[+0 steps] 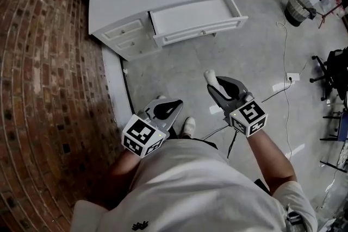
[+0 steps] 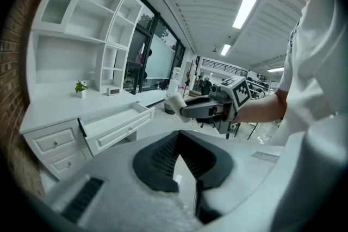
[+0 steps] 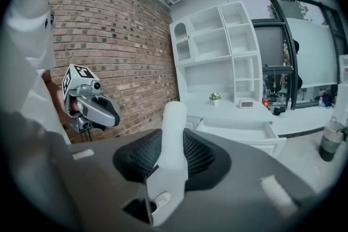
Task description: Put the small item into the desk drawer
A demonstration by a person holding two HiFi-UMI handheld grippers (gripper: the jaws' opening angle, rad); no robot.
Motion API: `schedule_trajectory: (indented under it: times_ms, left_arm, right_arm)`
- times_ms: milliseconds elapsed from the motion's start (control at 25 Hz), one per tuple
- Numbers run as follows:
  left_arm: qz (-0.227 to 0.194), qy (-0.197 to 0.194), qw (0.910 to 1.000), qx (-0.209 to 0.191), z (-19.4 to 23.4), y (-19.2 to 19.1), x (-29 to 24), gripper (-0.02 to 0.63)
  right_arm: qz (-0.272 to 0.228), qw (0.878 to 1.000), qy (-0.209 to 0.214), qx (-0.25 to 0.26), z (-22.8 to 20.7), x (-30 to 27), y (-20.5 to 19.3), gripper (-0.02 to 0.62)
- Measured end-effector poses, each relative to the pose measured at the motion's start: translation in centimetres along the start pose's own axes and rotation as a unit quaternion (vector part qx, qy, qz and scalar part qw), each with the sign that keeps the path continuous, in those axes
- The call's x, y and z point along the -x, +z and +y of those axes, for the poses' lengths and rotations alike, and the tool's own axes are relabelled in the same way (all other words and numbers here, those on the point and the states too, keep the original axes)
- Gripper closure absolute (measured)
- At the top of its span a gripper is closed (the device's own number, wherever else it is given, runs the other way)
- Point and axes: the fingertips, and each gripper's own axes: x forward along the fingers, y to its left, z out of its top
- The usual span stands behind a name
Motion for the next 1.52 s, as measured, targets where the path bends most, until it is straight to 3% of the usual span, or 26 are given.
schedule_trajectory:
  times_ms: [360, 760, 1040, 1520]
  left_arm:
    - [-0.004, -0.038, 0.9991, -0.017, 4.1, 2.3, -2.6, 0.6]
    - [-0.013, -0.079, 0.9958, -0.044, 13.7, 7.7, -5.2, 0.6]
    - [-0.006, -0.115, 0.9918, -0.055, 18.7, 9.4, -5.9, 0.6]
    - [-0.008, -0.154, 0.986, -0.063, 22.7, 10.9, -7.1, 0.6]
  right_arm:
    - [0.014, 0.999, -0.03, -0.002, -4.0, -3.7, 1.5, 0.46]
    - [0.035, 0.997, -0.066, 0.017, -10.3, -11.3, 5.5, 0.462]
    - [0.049, 0.993, -0.102, 0.02, -14.5, -15.6, 7.4, 0.462]
    - [0.065, 0.986, -0.147, 0.037, -20.1, -19.0, 9.0, 0.462]
